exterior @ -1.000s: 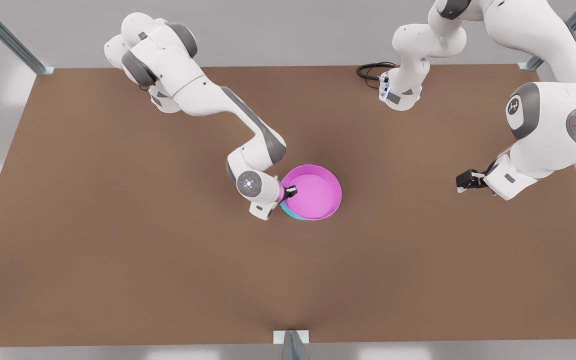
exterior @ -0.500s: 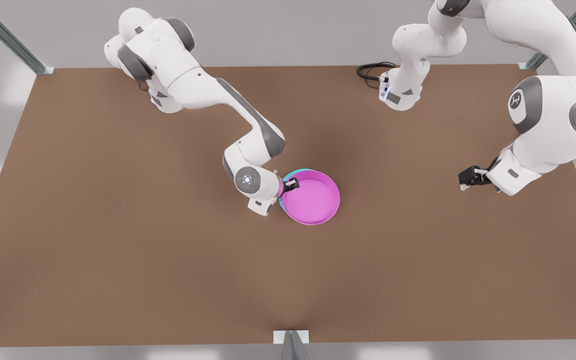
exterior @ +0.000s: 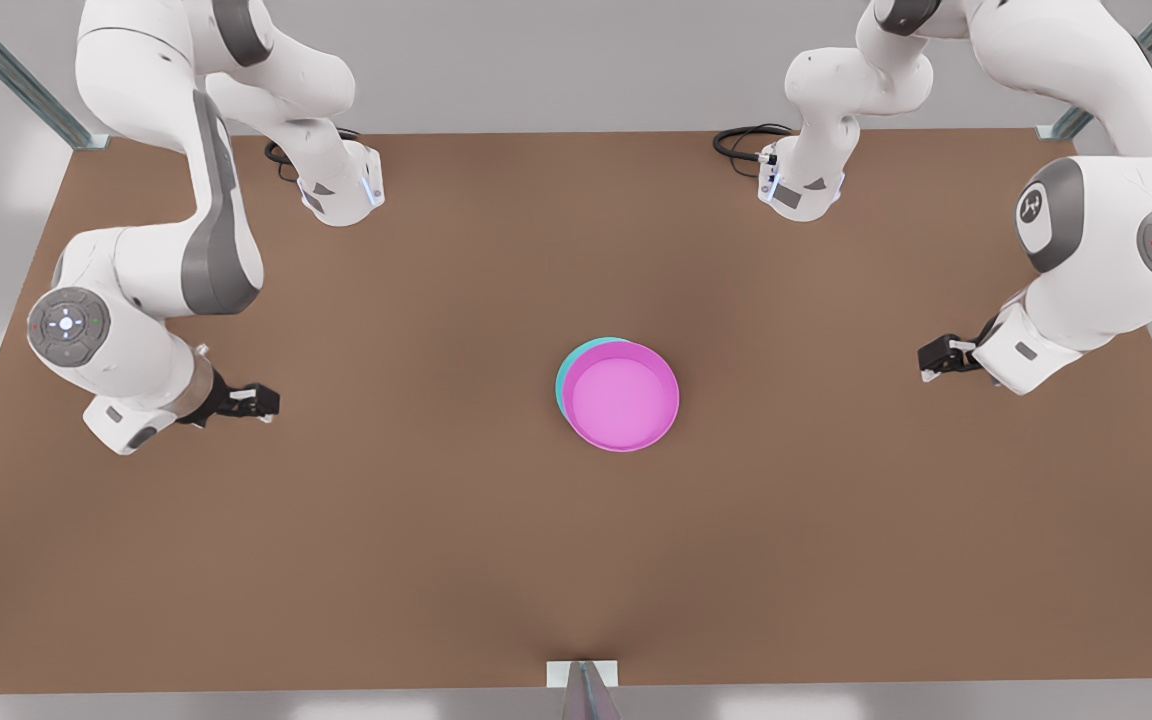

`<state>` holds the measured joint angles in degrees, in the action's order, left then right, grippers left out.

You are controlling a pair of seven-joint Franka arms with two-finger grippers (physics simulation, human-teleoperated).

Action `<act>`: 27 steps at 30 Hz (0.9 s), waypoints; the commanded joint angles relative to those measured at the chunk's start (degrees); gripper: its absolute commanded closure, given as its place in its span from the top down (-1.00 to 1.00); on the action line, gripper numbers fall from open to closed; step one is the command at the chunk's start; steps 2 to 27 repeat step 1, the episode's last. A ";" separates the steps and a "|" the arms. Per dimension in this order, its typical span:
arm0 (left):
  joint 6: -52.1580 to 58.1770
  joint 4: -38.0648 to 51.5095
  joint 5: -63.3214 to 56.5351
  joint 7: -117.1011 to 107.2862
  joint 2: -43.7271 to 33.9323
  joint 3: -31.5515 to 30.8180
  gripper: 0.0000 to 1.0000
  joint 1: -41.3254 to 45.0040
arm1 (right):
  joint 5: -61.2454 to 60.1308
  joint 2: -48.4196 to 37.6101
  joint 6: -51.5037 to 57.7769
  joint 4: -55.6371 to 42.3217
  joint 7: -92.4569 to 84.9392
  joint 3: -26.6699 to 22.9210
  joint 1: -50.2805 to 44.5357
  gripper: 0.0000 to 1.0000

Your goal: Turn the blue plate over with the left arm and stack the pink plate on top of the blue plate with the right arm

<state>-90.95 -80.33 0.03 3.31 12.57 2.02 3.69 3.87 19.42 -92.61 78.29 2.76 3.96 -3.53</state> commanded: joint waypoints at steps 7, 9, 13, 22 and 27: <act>-0.10 0.00 -0.03 0.11 0.00 0.00 1.00 0.00 | -0.01 0.09 0.50 -0.07 0.06 0.00 0.01 1.00; -0.10 0.00 -0.03 0.11 0.00 0.00 1.00 0.00 | -0.01 0.09 0.50 -0.07 0.06 0.00 0.01 1.00; -0.10 0.00 -0.03 0.11 0.00 0.00 1.00 0.00 | -0.01 0.09 0.50 -0.07 0.06 0.00 0.01 1.00; -0.10 0.00 -0.03 0.11 0.00 0.00 1.00 0.00 | -0.01 0.09 0.50 -0.07 0.06 0.00 0.01 1.00; -0.10 0.00 -0.03 0.11 0.00 0.00 1.00 0.00 | -0.01 0.09 0.50 -0.07 0.06 0.00 0.01 1.00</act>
